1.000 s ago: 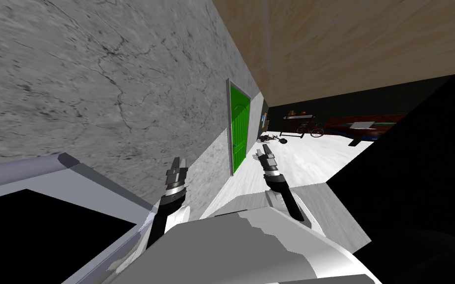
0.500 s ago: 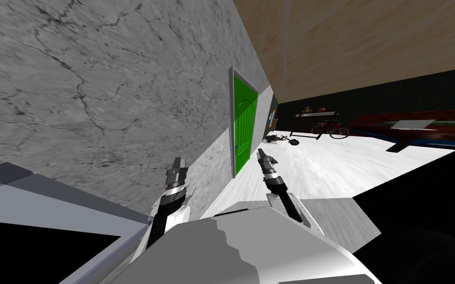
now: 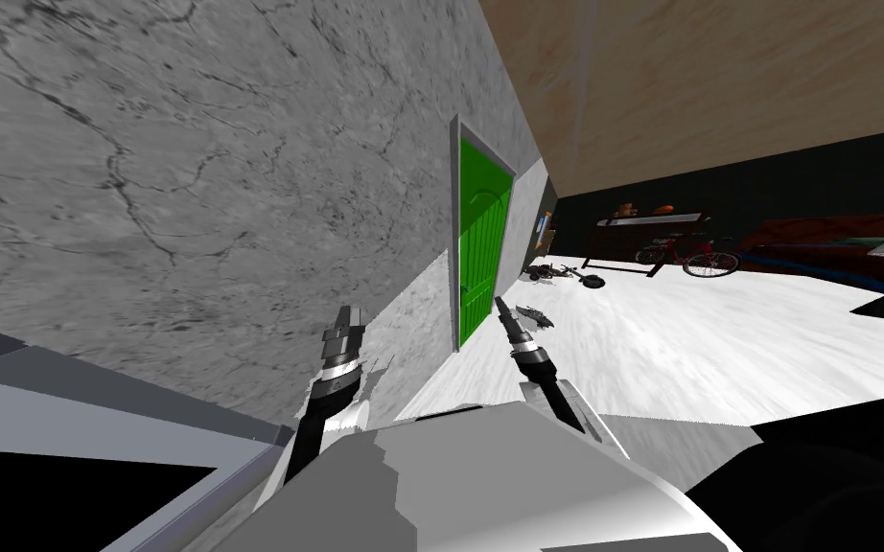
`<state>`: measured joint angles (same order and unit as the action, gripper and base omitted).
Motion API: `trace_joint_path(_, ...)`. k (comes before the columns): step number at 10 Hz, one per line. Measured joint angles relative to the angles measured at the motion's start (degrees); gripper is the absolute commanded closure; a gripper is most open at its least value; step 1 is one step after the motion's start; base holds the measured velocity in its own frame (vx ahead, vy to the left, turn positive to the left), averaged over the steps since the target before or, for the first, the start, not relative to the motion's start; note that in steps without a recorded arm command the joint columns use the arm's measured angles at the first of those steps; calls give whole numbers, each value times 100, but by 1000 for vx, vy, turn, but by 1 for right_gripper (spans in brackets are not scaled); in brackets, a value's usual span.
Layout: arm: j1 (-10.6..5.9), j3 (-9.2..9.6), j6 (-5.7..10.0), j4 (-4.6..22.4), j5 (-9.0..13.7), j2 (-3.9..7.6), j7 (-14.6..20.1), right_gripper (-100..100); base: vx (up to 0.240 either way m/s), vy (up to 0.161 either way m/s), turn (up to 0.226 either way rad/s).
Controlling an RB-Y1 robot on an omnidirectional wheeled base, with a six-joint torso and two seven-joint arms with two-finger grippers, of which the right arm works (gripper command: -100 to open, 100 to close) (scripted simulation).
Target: Pull the door open
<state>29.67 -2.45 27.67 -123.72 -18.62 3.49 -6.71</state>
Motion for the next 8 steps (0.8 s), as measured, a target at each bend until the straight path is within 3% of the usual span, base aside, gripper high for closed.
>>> trace_joint_path(2, 31, -72, 54, 181, -244, 59, -227, -100, 113, -111, 146)
trace_joint_path(8, 156, -114, 251, 612, -852, 35, -833, -100, 74, -95, 135)
